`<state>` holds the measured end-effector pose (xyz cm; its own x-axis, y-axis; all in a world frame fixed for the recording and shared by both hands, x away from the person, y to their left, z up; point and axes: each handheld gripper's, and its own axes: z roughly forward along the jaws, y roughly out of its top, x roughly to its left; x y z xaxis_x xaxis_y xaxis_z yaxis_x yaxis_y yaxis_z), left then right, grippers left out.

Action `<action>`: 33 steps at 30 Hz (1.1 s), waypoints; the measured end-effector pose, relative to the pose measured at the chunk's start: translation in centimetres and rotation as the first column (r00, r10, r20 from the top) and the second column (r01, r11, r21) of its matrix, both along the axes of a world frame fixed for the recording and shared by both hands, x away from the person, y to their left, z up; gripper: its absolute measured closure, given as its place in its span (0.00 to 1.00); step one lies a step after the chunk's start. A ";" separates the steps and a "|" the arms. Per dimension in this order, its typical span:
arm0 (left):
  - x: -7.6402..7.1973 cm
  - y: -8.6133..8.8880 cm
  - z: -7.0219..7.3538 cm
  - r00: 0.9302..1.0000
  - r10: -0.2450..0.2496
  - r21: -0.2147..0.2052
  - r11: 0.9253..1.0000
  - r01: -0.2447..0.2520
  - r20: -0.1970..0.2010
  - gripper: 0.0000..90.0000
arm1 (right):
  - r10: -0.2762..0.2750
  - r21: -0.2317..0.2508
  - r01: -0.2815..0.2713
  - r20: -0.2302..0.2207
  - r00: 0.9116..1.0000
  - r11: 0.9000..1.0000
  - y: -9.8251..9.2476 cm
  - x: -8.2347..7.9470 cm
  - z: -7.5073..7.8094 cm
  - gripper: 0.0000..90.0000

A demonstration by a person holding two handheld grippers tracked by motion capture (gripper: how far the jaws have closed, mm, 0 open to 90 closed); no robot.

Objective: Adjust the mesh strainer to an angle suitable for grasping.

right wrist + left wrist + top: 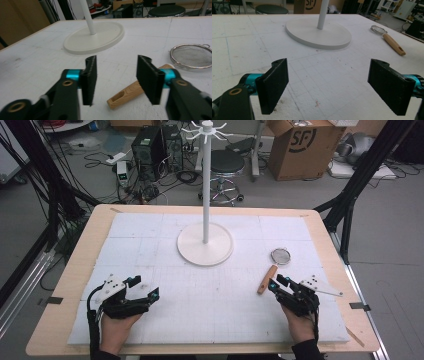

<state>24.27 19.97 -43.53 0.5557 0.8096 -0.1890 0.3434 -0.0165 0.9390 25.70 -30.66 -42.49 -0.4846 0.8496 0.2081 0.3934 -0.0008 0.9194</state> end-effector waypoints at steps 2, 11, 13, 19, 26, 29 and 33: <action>0.0 0.0 0.0 1.000 0.001 0.001 1.000 -0.001 0.001 0.19 | 0.002 -0.016 -0.003 -0.018 1.000 1.000 -0.1 0.6 -0.1 0.78; -0.1 -0.1 -0.1 1.000 -0.017 0.013 1.000 0.017 0.005 0.20 | -0.037 0.015 0.039 -0.093 0.995 0.999 -1.4 3.9 -0.6 1.00; 0.0 -0.1 -0.1 1.000 -0.019 0.034 0.999 0.019 0.009 0.20 | -0.050 0.039 0.055 -0.128 0.991 0.998 -2.1 5.4 -0.4 1.00; 1.1 -0.4 -0.5 1.000 -0.027 0.014 1.000 0.027 -0.006 0.20 | -0.061 0.012 0.064 -0.170 0.983 0.998 -2.6 7.8 -0.6 1.00; 0.3 -0.5 -0.3 0.999 -0.027 0.025 0.999 0.026 0.019 0.22 | -0.083 -0.005 0.084 -0.234 0.969 0.996 -3.6 10.3 -1.5 1.00; 0.1 -0.5 -0.3 0.999 -0.026 0.025 0.999 0.026 0.019 0.22 | -0.074 -0.012 0.074 -0.264 0.962 0.997 -3.7 10.9 -1.9 1.00; -0.1 -0.8 -0.2 0.999 -0.035 0.031 0.999 0.035 0.018 0.22 | -0.080 -0.040 0.072 -0.283 0.956 0.997 -3.5 11.2 -2.4 1.00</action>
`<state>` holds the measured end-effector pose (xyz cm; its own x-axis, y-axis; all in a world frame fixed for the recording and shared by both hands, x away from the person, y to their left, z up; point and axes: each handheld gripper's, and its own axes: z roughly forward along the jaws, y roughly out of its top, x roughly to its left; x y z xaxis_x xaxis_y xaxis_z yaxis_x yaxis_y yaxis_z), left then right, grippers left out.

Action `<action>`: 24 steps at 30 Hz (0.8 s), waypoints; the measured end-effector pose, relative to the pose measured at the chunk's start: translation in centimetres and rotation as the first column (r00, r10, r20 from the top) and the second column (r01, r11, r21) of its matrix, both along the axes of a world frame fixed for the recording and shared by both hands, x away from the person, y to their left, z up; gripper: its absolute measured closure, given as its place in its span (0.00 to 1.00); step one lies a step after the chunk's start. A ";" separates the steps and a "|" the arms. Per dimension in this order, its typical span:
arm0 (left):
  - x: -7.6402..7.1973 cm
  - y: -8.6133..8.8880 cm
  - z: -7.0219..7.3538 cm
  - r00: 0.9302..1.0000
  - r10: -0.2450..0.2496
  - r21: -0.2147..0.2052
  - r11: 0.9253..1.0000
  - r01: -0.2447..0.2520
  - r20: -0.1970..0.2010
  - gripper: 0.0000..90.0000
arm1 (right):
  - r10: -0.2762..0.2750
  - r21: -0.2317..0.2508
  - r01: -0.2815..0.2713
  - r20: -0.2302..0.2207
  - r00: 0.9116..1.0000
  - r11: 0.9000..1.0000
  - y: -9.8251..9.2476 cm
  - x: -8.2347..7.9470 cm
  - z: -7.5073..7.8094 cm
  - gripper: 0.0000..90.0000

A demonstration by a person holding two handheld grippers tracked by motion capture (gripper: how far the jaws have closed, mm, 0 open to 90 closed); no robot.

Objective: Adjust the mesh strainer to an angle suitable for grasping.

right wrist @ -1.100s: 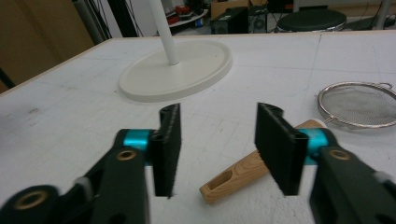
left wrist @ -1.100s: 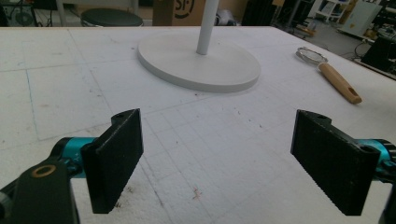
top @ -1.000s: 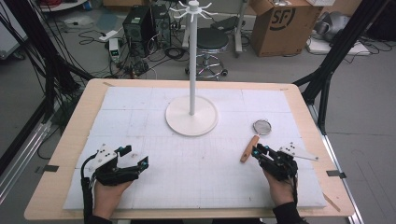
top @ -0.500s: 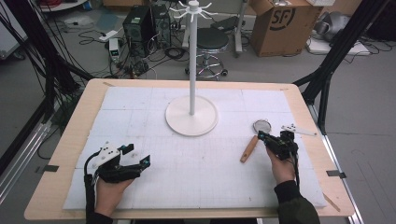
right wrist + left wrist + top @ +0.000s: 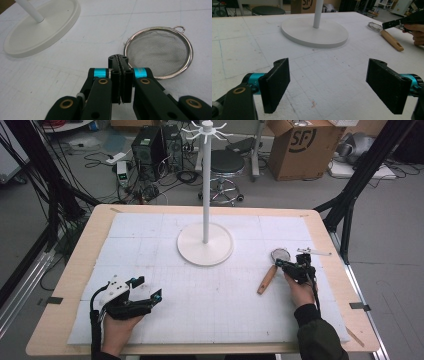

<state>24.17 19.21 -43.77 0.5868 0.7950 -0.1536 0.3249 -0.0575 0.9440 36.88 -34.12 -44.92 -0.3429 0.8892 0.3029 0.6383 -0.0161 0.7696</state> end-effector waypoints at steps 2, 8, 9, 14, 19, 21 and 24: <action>-0.1 -0.1 0.0 1.000 -0.001 0.002 1.000 0.001 0.001 0.22 | -0.004 0.010 0.004 -0.005 1.000 1.000 -0.1 0.1 -0.1 1.00; 0.1 -0.6 0.2 1.000 -0.004 -0.005 1.000 0.004 0.004 0.22 | 0.009 0.010 -0.009 -0.008 1.000 1.000 -0.2 0.1 -0.1 1.00; 0.2 -0.6 0.2 1.000 -0.001 -0.009 1.000 0.001 0.005 0.23 | 0.007 0.009 -0.007 -0.006 1.000 1.000 -0.2 0.1 -0.2 1.00; 0.4 -1.0 0.1 1.000 -0.009 0.001 1.000 0.009 0.001 0.23 | 0.014 0.009 -0.014 -0.017 1.000 1.000 -0.4 0.4 -0.2 1.00; 0.4 -1.0 0.1 1.000 -0.014 -0.001 1.000 0.014 0.004 0.23 | 0.019 -0.003 -0.019 -0.043 0.999 1.000 -0.3 0.3 -0.3 1.00; 0.5 -1.0 0.2 1.000 -0.014 -0.011 1.000 0.014 0.007 0.23 | 0.053 -0.043 -0.055 -0.058 0.997 0.998 0.2 0.1 -0.3 1.00; 0.5 -1.1 0.1 1.000 -0.023 -0.006 1.000 0.023 0.006 0.23 | 0.104 -0.111 -0.112 -0.070 0.992 0.987 1.2 -0.4 -0.3 1.00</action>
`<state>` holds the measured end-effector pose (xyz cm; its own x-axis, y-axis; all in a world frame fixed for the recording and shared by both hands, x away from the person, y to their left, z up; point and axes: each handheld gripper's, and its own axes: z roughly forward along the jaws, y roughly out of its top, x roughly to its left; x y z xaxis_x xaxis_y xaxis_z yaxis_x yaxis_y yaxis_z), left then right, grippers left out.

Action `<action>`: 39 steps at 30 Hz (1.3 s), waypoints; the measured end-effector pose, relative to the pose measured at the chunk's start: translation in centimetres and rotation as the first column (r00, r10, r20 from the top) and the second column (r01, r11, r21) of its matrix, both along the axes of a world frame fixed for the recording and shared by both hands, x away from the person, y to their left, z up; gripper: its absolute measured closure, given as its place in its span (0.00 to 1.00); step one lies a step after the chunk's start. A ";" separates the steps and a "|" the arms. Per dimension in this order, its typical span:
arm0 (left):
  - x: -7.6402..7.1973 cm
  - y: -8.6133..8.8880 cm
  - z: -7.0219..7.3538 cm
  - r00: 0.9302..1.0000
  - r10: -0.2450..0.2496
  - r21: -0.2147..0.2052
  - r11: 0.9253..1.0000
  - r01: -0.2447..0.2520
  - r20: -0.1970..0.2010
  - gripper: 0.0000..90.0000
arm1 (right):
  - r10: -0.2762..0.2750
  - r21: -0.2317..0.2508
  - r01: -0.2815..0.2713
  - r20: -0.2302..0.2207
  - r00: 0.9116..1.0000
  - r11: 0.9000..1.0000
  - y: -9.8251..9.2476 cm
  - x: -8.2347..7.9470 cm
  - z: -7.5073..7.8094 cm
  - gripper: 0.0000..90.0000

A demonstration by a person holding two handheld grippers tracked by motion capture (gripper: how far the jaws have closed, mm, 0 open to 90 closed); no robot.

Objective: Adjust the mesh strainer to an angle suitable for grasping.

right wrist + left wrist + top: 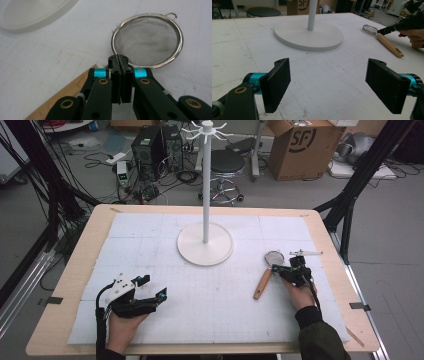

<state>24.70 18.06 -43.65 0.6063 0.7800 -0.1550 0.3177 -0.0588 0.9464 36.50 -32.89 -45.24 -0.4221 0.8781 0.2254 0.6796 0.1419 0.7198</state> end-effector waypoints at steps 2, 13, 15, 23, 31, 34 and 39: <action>-0.1 0.0 0.0 1.000 -0.002 -0.003 1.000 0.002 0.003 0.23 | 0.025 -0.031 -0.025 -0.006 1.000 0.999 0.6 -0.3 0.0 1.00; -0.4 0.3 0.2 1.000 0.007 -0.008 1.000 -0.007 0.007 0.23 | 0.056 -0.011 -0.056 -0.031 0.998 0.998 1.2 -0.9 -0.1 1.00; -0.4 0.3 0.2 1.000 0.010 -0.009 1.000 -0.010 0.009 0.23 | 0.054 -0.009 -0.054 -0.033 0.998 0.998 1.3 -1.1 -0.1 1.00; -0.4 0.2 0.1 1.000 0.007 -0.002 1.000 -0.007 0.004 0.23 | 0.090 0.004 -0.090 -0.043 0.995 0.996 1.4 -2.3 -0.1 1.00; -0.5 0.0 0.2 1.000 0.005 -0.001 1.000 -0.005 0.005 0.24 | 0.162 0.046 -0.159 -0.082 0.983 0.986 2.6 -4.0 -0.1 1.00; -0.5 0.0 0.2 1.000 0.004 -0.001 1.000 -0.004 0.005 0.24 | 0.202 0.051 -0.198 -0.082 0.976 0.979 3.6 -4.8 -0.1 1.00; -0.4 0.0 0.2 1.000 0.004 -0.001 1.000 -0.004 0.004 0.24 | 0.233 0.022 -0.232 -0.071 0.970 0.972 5.1 -5.2 -0.1 1.00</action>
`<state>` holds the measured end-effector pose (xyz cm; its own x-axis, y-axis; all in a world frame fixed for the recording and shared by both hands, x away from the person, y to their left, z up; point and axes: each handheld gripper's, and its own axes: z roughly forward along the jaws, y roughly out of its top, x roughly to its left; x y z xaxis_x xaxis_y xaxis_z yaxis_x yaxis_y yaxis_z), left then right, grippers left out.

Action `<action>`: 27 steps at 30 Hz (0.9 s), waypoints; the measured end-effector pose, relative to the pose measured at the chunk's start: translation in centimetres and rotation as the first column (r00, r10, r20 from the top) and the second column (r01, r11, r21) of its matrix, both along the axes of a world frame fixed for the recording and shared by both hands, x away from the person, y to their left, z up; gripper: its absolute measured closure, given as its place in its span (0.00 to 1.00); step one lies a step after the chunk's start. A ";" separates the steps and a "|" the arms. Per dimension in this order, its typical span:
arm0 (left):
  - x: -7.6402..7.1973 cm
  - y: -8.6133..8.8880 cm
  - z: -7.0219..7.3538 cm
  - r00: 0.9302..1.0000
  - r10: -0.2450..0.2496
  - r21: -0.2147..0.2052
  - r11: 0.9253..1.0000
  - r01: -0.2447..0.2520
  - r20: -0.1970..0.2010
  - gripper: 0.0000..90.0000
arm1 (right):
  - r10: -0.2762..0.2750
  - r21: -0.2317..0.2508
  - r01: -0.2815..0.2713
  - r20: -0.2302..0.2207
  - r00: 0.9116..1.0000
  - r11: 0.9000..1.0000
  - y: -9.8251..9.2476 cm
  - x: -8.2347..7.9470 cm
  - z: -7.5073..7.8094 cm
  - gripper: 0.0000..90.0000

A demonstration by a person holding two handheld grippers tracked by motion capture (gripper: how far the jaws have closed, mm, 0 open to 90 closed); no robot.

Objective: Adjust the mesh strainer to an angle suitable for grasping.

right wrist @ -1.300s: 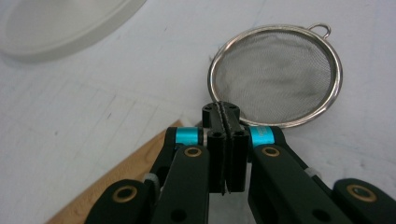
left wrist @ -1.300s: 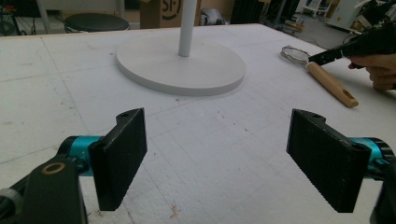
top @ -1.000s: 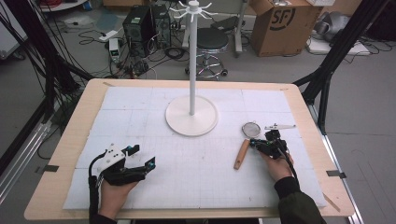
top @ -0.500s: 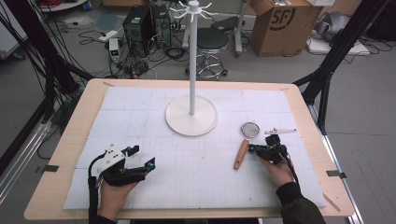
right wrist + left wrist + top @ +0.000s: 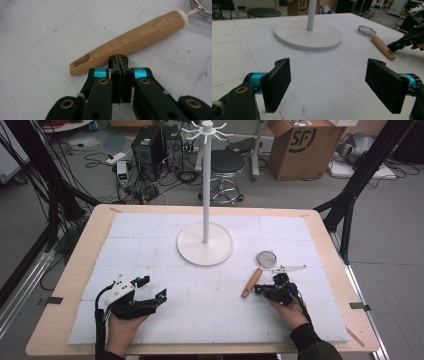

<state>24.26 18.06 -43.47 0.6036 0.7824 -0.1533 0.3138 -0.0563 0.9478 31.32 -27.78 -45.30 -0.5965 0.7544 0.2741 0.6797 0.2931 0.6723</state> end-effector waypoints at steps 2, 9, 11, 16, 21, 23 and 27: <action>0.0 0.0 0.0 1.000 -0.001 0.001 1.000 0.001 0.001 0.24 | 0.011 0.012 -0.011 -0.009 1.000 1.000 0.6 0.1 0.0 1.00; 0.1 -0.1 -0.1 1.000 -0.001 0.001 1.000 0.001 -0.004 0.24 | 0.054 0.014 -0.054 -0.005 0.999 0.998 2.4 0.5 -0.1 1.00; 0.1 -0.1 -0.1 1.000 0.001 -0.001 1.000 -0.001 -0.004 0.24 | 0.063 0.020 -0.063 -0.009 0.998 0.998 3.5 0.8 -0.1 1.00; 0.2 -0.2 -0.1 1.000 0.000 -0.004 1.000 0.000 -0.008 0.24 | 0.080 0.026 -0.079 -0.018 0.997 0.997 4.8 1.6 -0.1 1.00; 0.2 -0.1 -0.1 1.000 -0.003 -0.008 1.000 0.003 -0.004 0.24 | 0.081 0.024 -0.081 -0.008 0.997 0.996 6.0 2.3 -0.1 1.00; 0.2 0.0 -0.1 1.000 0.000 -0.006 1.000 0.000 -0.007 0.24 | 0.080 0.025 -0.080 -0.015 0.997 0.997 6.2 2.5 -0.1 1.00; 0.2 -0.1 -0.1 1.000 -0.002 -0.012 1.000 0.002 -0.005 0.24 | 0.077 0.028 -0.076 -0.018 0.997 0.997 6.8 3.0 -0.1 1.00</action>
<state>24.45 18.00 -43.52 0.6046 0.7791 -0.1660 0.3188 -0.0457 0.9467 34.31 -21.03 -45.43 -0.6466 0.6987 0.3061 0.6690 0.3265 0.6677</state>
